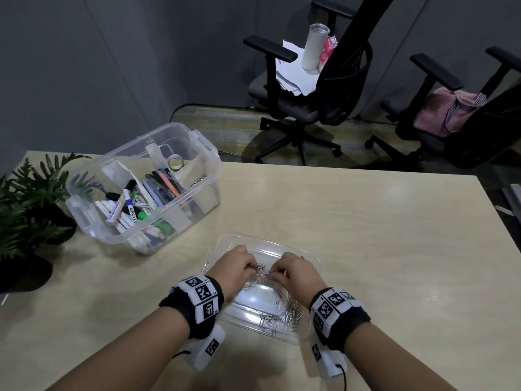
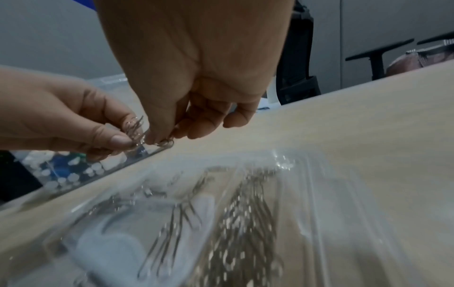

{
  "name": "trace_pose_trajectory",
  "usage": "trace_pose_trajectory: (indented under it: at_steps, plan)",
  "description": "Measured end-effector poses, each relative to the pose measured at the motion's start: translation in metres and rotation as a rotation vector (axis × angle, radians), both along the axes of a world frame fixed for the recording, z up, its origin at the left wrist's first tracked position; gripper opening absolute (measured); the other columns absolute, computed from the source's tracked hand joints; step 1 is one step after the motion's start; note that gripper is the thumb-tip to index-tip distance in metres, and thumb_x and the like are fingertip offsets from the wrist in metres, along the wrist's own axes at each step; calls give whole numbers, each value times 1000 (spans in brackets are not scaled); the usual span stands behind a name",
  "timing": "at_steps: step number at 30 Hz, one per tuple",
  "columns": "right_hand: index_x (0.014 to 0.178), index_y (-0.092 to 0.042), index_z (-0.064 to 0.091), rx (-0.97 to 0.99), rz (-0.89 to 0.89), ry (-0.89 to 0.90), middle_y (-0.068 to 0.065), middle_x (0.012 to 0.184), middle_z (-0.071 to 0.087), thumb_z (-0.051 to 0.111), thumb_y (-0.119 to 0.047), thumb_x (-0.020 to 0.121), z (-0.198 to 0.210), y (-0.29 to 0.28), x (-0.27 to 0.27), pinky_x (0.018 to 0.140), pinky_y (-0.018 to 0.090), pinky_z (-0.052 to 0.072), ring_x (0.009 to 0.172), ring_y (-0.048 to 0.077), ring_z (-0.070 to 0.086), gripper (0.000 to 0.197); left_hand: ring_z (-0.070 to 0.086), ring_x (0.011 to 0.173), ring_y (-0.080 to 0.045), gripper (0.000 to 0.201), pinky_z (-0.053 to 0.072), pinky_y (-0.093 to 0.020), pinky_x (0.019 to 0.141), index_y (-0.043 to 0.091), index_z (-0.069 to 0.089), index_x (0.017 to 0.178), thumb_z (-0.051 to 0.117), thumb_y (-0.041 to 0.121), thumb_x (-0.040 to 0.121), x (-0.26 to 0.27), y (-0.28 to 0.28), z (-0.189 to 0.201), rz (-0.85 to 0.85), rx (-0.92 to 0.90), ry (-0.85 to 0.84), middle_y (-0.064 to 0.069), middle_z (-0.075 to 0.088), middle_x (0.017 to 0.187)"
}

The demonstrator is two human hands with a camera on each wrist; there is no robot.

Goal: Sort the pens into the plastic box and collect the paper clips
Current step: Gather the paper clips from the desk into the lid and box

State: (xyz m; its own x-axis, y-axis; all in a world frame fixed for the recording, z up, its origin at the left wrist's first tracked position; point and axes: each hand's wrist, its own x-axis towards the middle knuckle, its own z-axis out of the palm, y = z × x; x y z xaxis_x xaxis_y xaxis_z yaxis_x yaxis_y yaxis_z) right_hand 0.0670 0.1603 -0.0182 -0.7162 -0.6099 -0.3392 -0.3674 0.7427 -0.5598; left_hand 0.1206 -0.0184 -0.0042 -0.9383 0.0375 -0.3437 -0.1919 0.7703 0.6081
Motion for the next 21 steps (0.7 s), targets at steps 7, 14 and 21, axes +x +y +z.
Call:
trace_pose_trajectory:
  at_steps: [7,14,21]
  plan:
    - [87,-21,72,-100,71,167,-11,83,53,66,-36,86,56,-15,-30,79,30,44,78,16,59,17,49,86,-12,15,31,-11,74,7,70,99,64,16,88,-3,-38,69,171,27,206,1,52,93]
    - [87,-20,71,-239,106,360,-6,86,59,65,-38,87,119,-96,-74,75,36,45,73,17,57,19,48,85,-14,9,29,-15,72,8,69,93,66,13,86,-27,-91,124,377,-18,393,2,50,91]
    - [93,-23,67,-151,51,432,-5,94,64,57,-40,91,115,-175,-107,85,37,38,88,21,60,20,46,81,-12,4,29,-14,72,12,66,86,66,15,86,-62,-131,122,532,-89,395,0,49,92]
